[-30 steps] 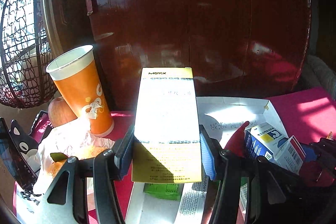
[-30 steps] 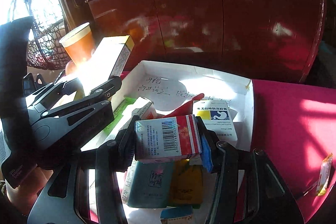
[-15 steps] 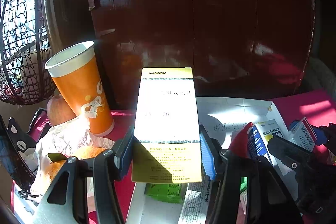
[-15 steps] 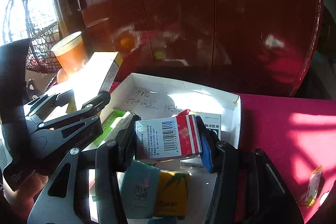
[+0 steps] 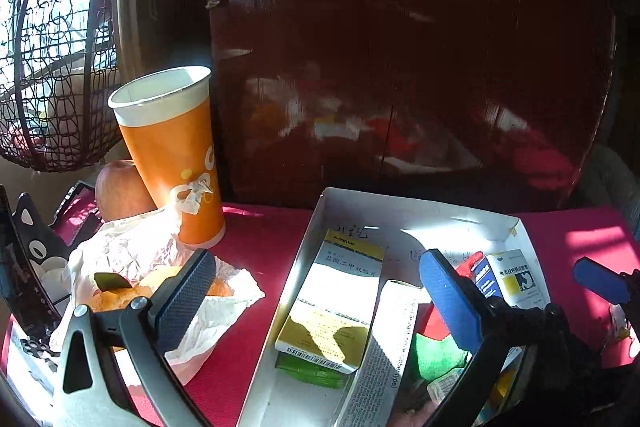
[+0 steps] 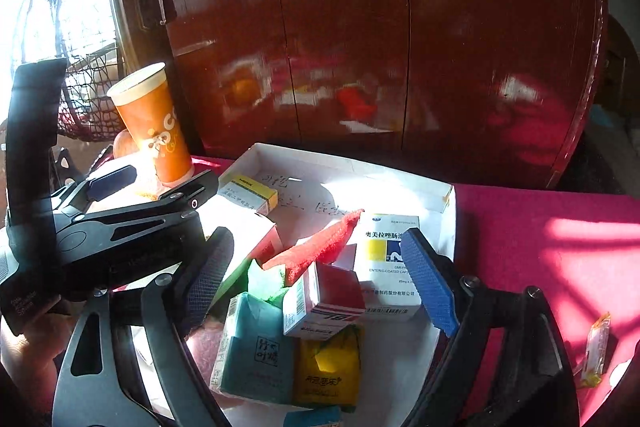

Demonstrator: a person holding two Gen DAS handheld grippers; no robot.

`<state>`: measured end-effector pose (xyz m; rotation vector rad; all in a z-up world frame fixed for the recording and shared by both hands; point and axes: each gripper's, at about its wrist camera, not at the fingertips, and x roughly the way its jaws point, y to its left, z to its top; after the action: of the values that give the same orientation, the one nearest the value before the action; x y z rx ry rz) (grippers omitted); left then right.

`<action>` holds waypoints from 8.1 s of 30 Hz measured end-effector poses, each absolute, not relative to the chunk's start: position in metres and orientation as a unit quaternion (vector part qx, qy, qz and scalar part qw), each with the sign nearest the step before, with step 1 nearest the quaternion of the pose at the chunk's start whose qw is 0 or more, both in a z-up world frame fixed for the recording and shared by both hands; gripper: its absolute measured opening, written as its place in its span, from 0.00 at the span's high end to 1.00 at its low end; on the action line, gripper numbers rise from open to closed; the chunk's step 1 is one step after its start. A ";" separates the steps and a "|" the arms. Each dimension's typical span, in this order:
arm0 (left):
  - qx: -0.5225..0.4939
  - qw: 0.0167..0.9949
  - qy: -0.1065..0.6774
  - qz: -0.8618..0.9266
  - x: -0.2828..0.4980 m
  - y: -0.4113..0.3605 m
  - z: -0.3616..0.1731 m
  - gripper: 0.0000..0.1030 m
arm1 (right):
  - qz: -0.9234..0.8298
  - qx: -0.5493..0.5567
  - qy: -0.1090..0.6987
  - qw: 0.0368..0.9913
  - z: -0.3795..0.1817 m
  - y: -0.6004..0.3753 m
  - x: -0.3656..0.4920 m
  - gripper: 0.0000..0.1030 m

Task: Organize objects
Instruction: 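Move both open tools back toward the white plush and snack bar, then grasp white plush toy with right tool while left tool grasps black pen, then carry white plush with right tool while left tool carries black pen to tray, then release white plush into tray with right tool while left tool releases pen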

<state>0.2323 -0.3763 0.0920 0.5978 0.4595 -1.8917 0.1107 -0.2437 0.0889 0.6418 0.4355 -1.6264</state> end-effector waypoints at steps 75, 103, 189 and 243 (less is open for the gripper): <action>0.363 0.251 0.085 -0.893 0.039 -0.150 0.057 0.00 | -0.826 0.408 -0.005 0.389 0.014 0.029 -0.182 0.13; 0.426 0.128 0.022 -0.895 -0.028 -0.128 0.006 0.90 | -0.820 0.417 -0.019 0.392 0.007 0.036 -0.184 0.16; 0.180 0.345 0.154 -0.908 0.188 -0.189 0.119 0.90 | -0.785 0.323 0.036 0.527 0.116 0.002 -0.030 0.22; 0.255 0.478 0.157 -0.826 0.250 -0.326 0.091 0.90 | -0.690 0.260 0.214 0.641 0.120 -0.194 0.130 0.21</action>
<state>0.2498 -0.3260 0.0908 0.6218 0.3825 -2.0158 0.1304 -0.1937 0.1201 0.5933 0.4883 -1.5725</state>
